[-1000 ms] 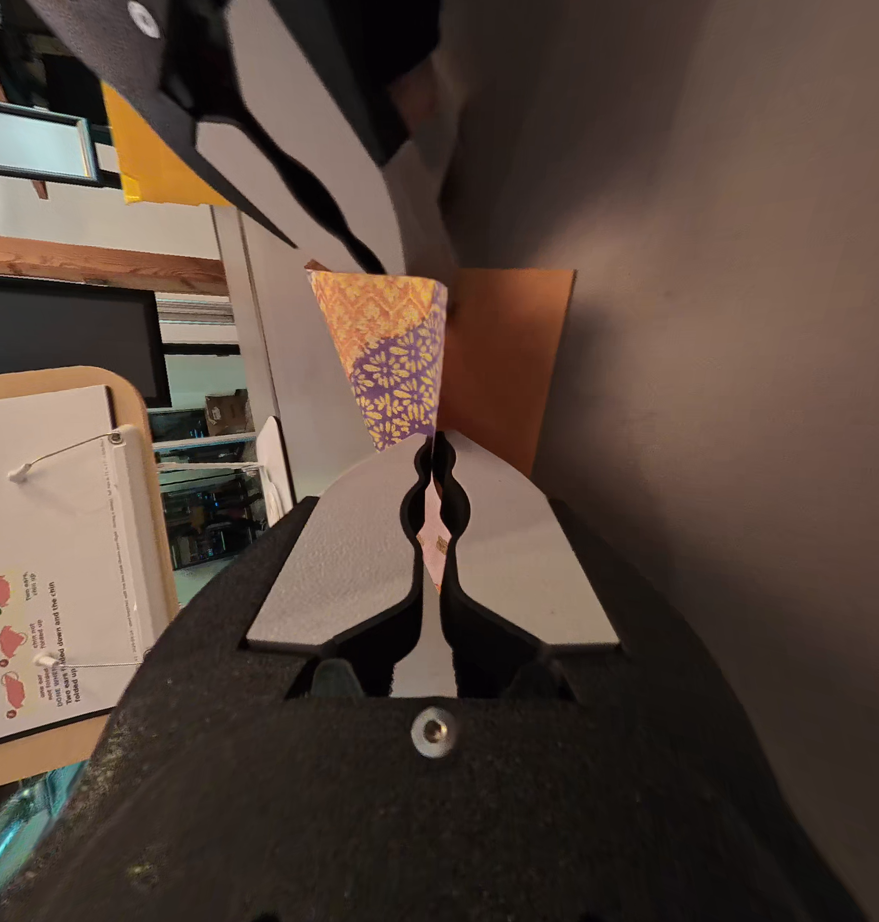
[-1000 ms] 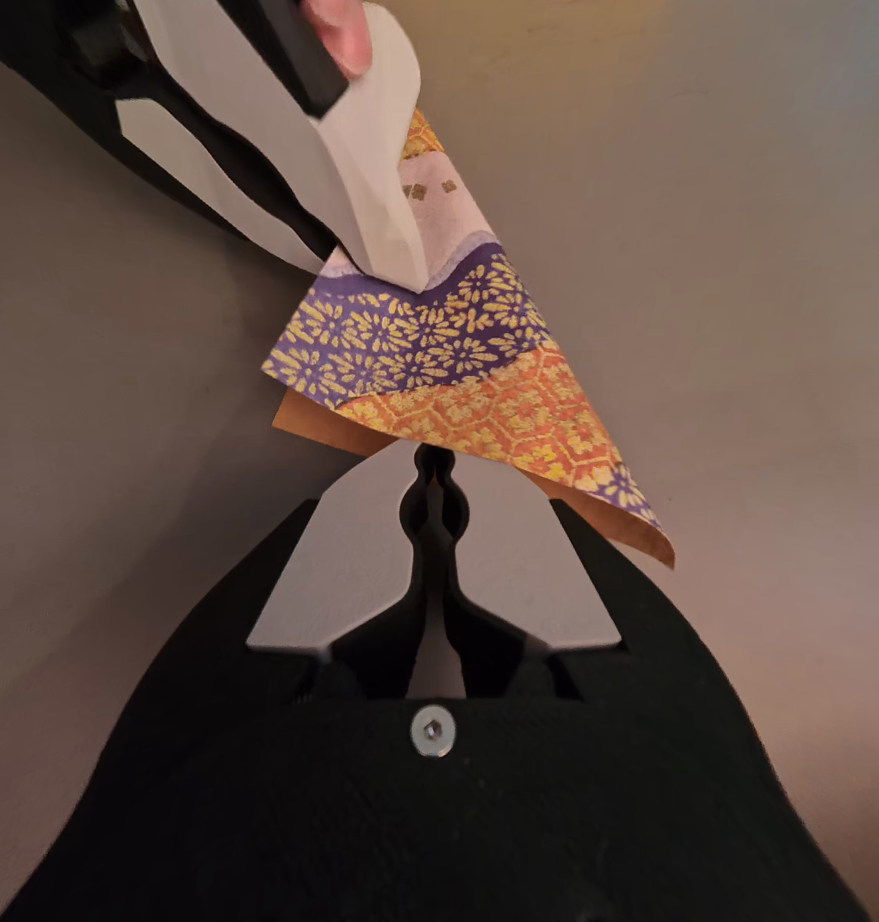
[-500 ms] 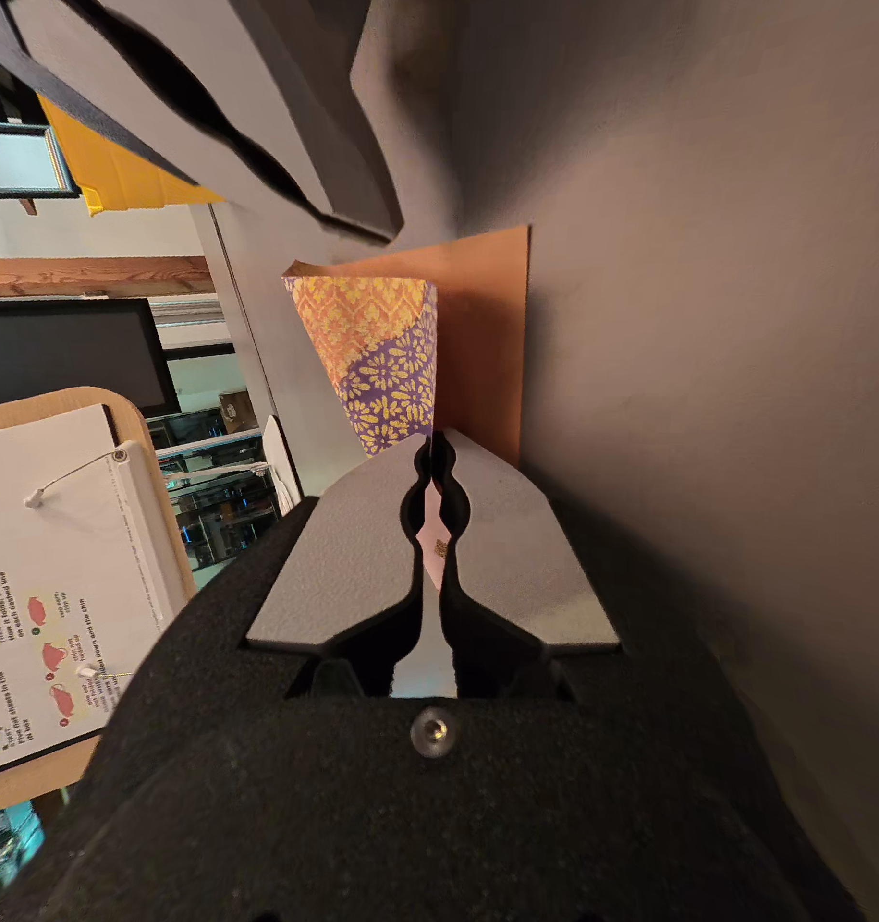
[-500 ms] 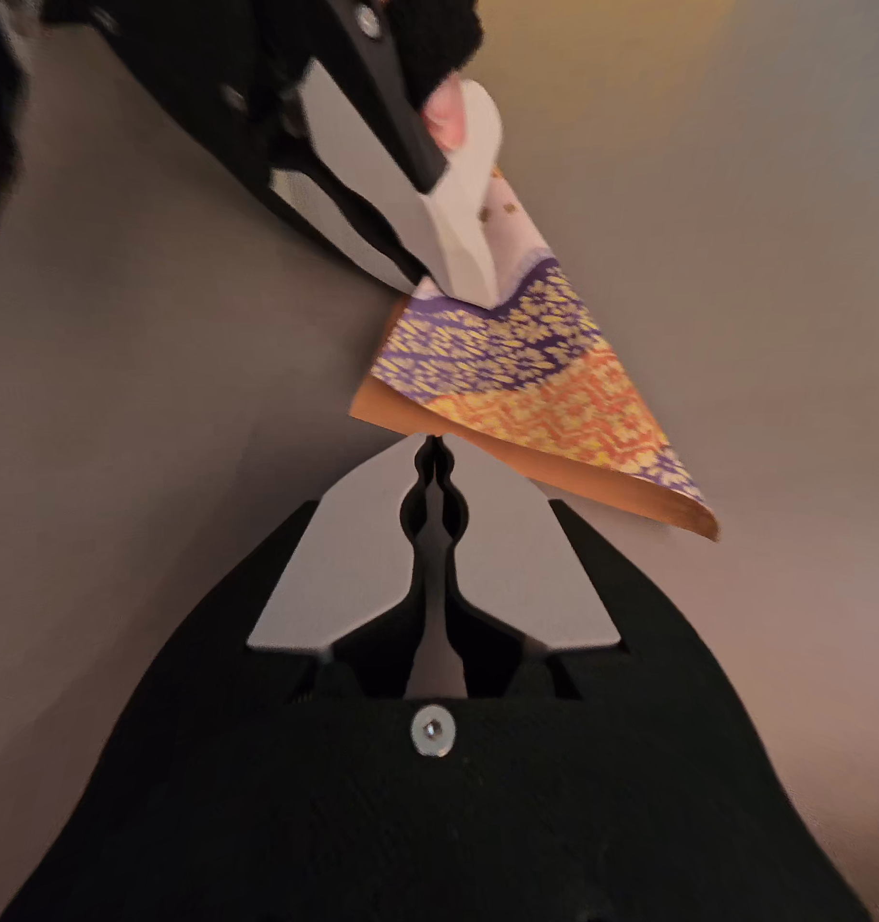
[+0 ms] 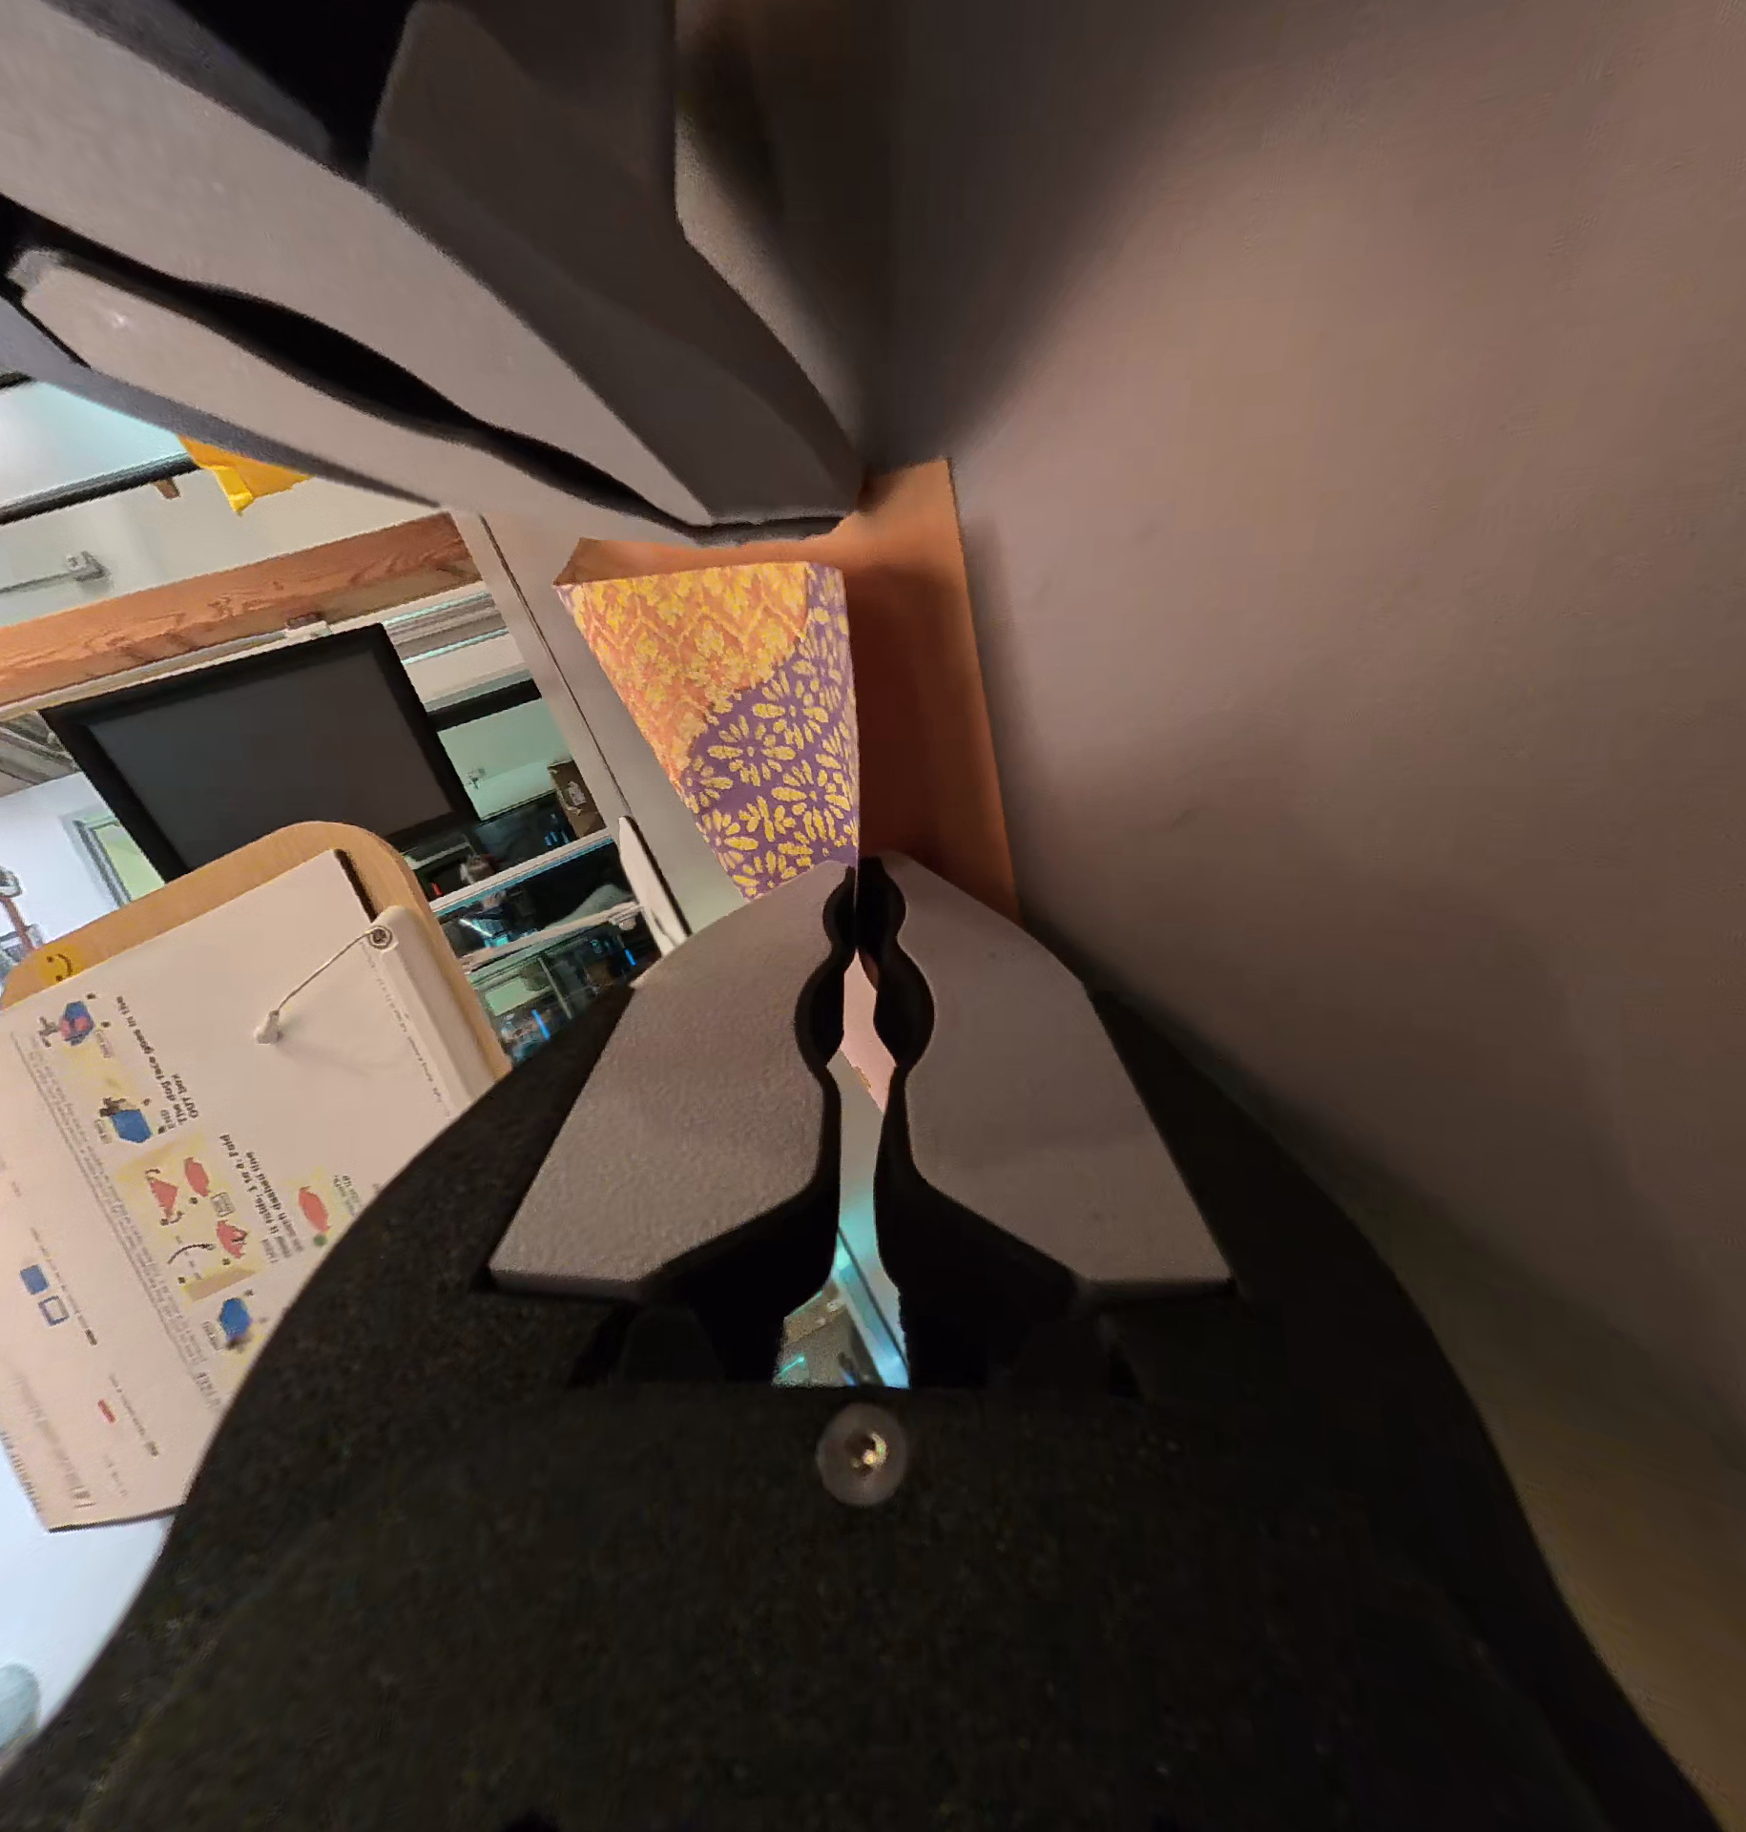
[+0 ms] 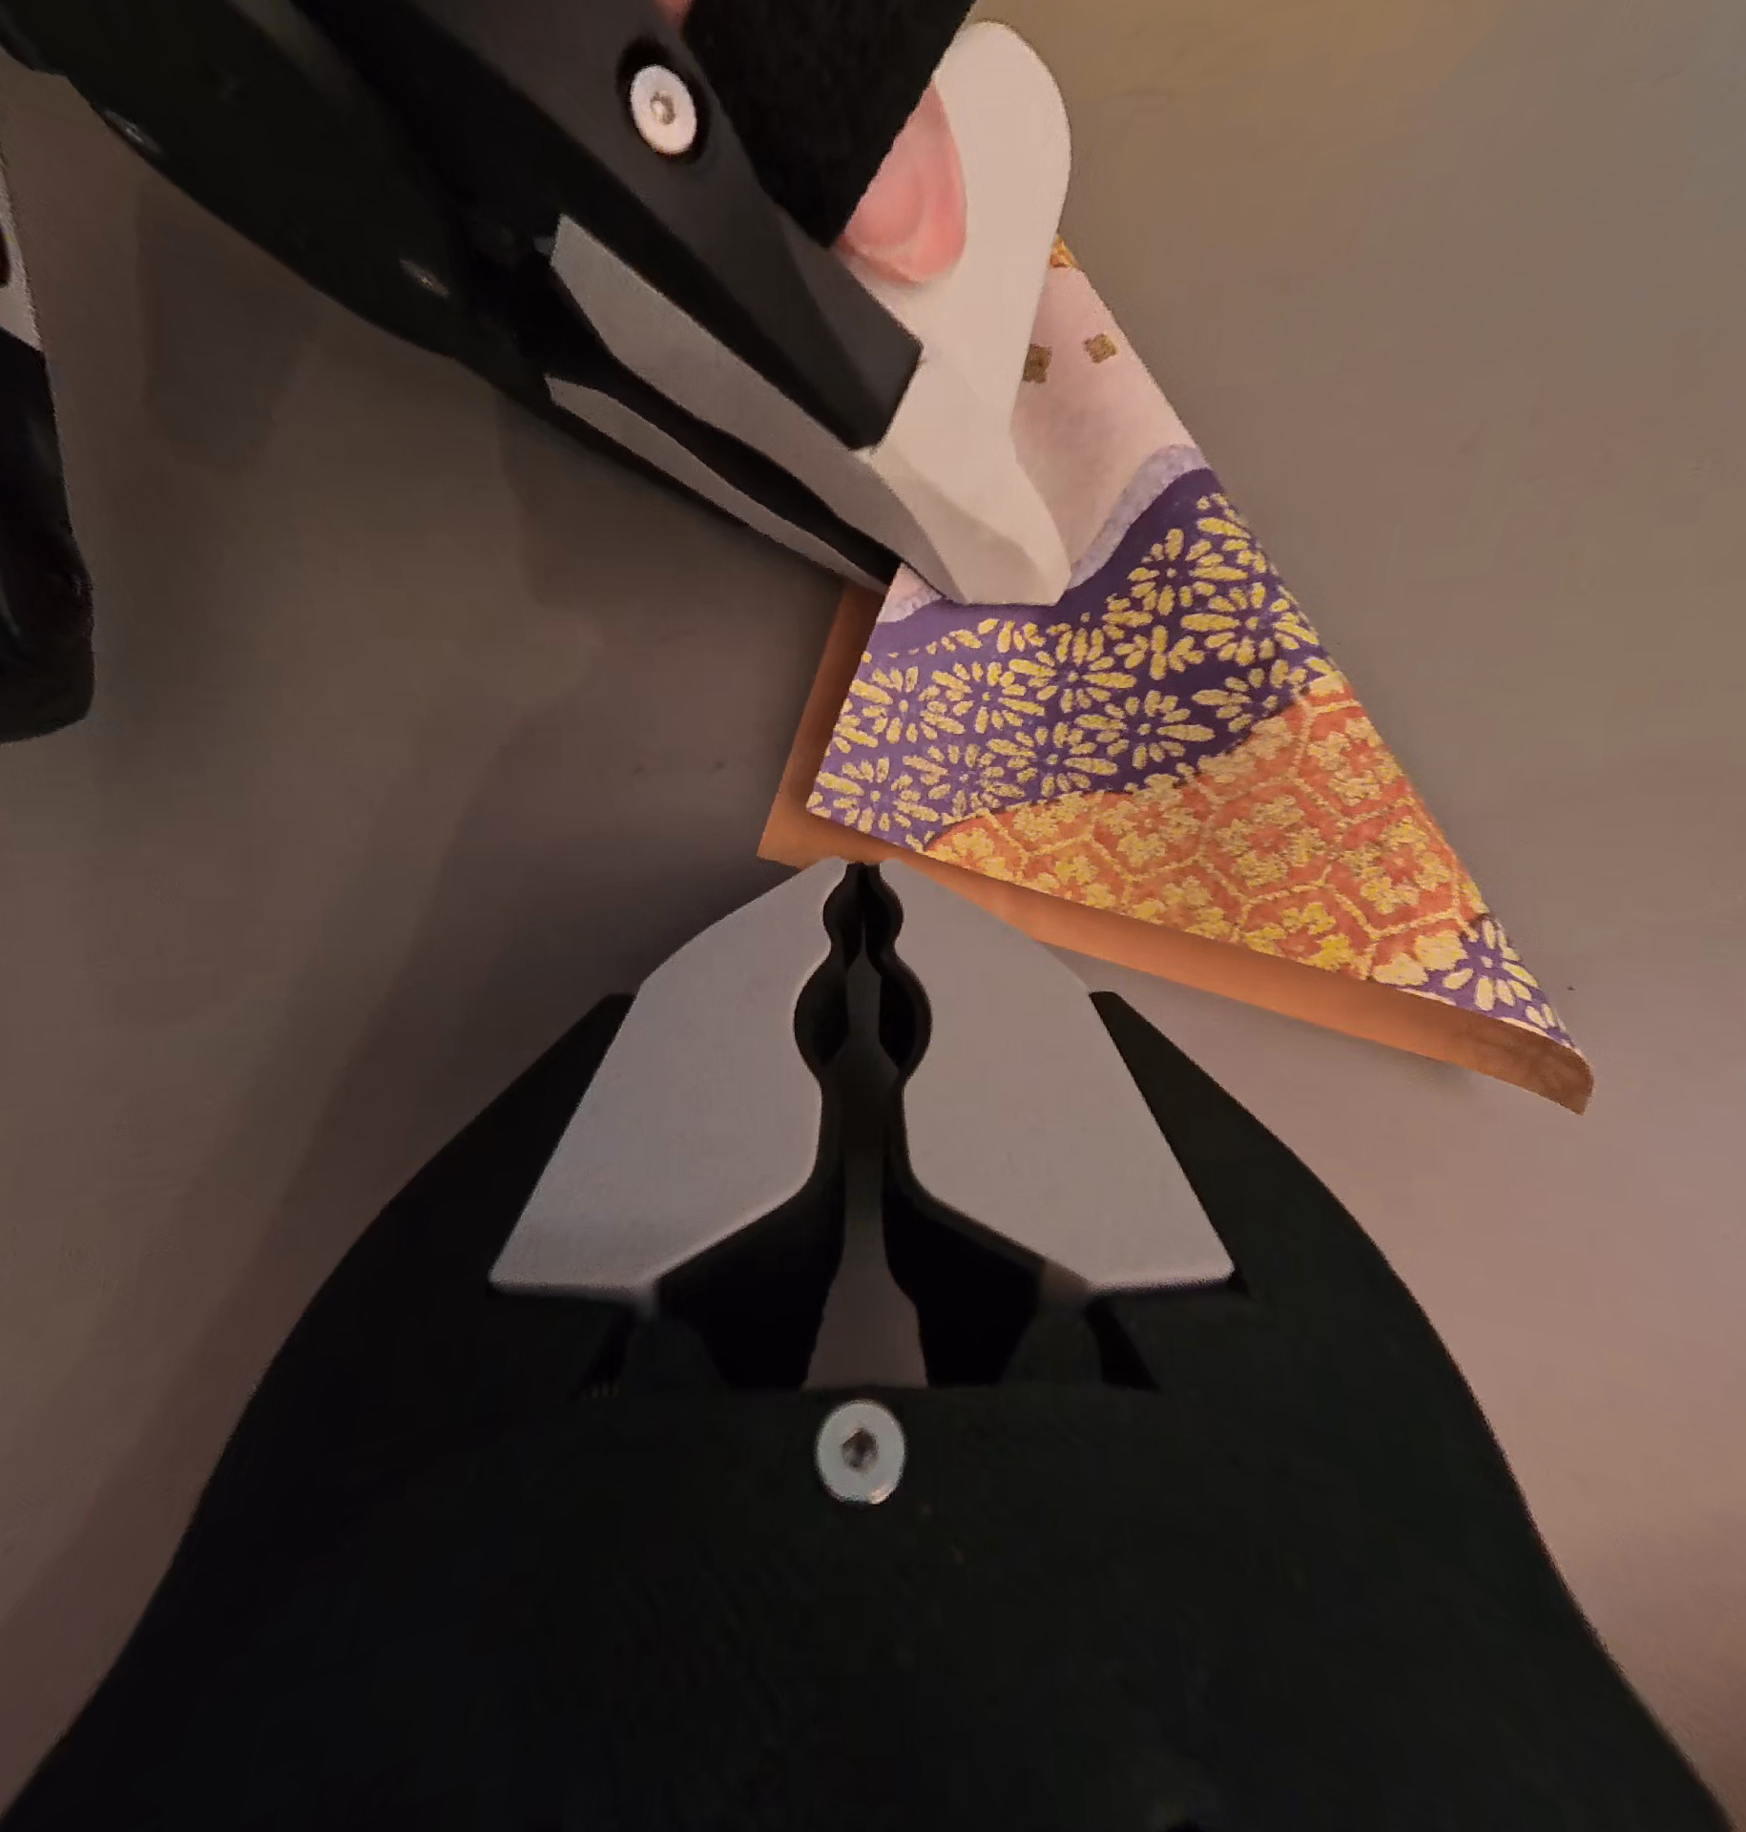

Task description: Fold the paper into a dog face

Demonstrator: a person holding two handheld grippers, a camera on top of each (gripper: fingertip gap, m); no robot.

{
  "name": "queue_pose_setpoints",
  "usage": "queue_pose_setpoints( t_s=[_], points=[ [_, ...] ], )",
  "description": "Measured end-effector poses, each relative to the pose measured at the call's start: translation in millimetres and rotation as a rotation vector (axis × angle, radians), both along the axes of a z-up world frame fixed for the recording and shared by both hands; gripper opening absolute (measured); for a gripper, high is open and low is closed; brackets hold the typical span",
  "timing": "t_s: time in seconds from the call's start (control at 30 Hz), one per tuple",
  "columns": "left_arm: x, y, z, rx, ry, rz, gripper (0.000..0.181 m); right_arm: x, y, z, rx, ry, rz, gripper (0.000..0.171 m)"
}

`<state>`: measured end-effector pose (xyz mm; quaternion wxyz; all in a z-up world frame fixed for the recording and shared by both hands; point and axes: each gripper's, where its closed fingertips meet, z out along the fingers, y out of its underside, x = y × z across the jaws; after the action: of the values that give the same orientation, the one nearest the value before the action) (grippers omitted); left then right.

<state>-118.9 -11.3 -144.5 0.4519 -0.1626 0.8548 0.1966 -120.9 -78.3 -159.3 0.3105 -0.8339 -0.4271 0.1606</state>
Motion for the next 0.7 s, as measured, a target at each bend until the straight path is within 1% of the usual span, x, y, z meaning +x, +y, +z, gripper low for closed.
queue_pose_setpoints(
  t_s=[0.27, 0.43, 0.7],
  points=[
    [0.8, -3.1, 1.9, 0.057, 0.015, -0.005, 0.000, -2.6, -2.4, -1.9, 0.000, 0.011, -0.012, 0.002],
    [1.3, -5.1, 3.3, 0.128, 0.032, -0.023, 0.000, -3.0, -2.5, -2.1, -0.006, 0.019, -0.022, 0.002],
    [0.9, -5.9, 3.5, 0.132, 0.038, -0.021, 0.000, -2.4, -3.6, 0.7, -0.040, 0.071, -0.025, 0.002]
  ],
)
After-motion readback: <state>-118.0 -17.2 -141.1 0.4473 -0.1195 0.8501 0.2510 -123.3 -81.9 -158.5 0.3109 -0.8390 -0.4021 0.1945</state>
